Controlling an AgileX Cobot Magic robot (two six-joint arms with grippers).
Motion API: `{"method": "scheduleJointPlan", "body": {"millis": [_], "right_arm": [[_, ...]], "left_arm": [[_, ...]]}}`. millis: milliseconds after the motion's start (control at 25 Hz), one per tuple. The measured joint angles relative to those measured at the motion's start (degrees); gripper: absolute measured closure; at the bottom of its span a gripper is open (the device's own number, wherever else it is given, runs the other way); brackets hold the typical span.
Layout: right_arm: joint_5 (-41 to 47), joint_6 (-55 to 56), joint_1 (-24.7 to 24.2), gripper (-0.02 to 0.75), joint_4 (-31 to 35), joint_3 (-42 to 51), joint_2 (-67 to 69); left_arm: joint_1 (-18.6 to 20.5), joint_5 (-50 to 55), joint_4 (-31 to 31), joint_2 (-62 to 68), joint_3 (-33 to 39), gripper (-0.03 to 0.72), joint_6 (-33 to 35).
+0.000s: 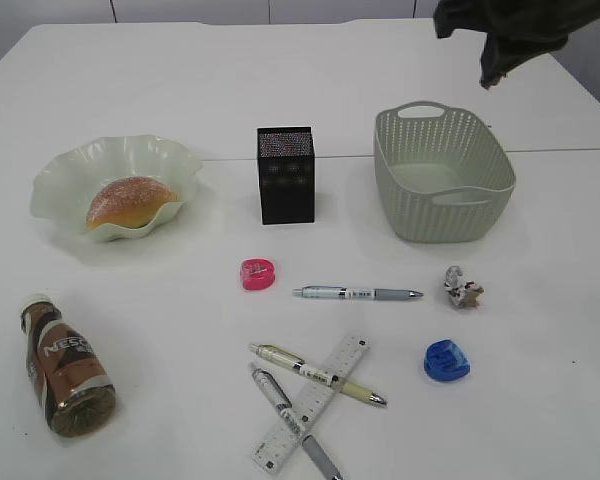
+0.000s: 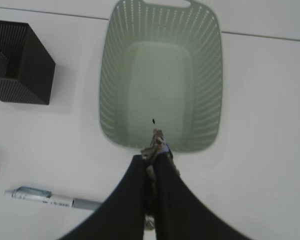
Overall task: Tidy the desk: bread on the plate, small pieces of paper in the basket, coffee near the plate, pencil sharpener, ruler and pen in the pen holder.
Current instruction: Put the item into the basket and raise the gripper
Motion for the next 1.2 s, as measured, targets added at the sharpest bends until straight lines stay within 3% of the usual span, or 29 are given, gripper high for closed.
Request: {"method": "scheduleJointPlan", "body": {"millis": [440, 760, 880, 1040, 1120, 1200], "right_arm": [[-2.3, 0.1, -1.8, 0.740, -0.6, -18.0, 22.5], [-2.3, 1.2, -7.2, 0.727, -0.5, -21.6, 29.3], [-2.7, 1.3, -7.4, 0.625, 0.8, -21.7, 30.0], [-3.5, 1.3, -7.4, 0.348, 1.8, -21.7, 31.0], [-3.5, 1.3, -7.4, 0.272, 2.1, -21.7, 31.6], [-3.7, 1.4, -7.4, 0.246, 2.1, -21.7, 32.0]], "left_arm": [[0.0, 0.0, -2.2, 0.0, 0.1, 0.272, 0.0], [0.0, 0.0, -3.0, 0.0, 0.1, 0.272, 0.0], [0.0, 0.0, -3.9, 0.0, 0.1, 0.274, 0.0], [0.0, 0.0, -4.1, 0.0, 0.1, 0.275, 0.0], [0.0, 0.0, -4.1, 0.0, 0.1, 0.275, 0.0], [0.0, 0.0, -4.1, 0.0, 0.1, 0.275, 0.0]]}}
